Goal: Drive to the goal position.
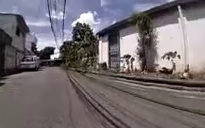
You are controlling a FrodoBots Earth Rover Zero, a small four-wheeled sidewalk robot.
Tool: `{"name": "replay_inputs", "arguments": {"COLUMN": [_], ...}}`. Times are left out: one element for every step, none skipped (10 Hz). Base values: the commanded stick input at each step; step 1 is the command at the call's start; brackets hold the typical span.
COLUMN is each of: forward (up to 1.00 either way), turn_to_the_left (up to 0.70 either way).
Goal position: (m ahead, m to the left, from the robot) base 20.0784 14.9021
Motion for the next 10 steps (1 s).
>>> {"name": "replay_inputs", "arguments": {"forward": [0.7,0.7,0.7,0.7,0.7,0.7,0.7,0.7,0.7,0.7], "turn_to_the_left": [0.16,0.16,0.16,0.16,0.16,0.16,0.16,0.16,0.16,0.16]}}
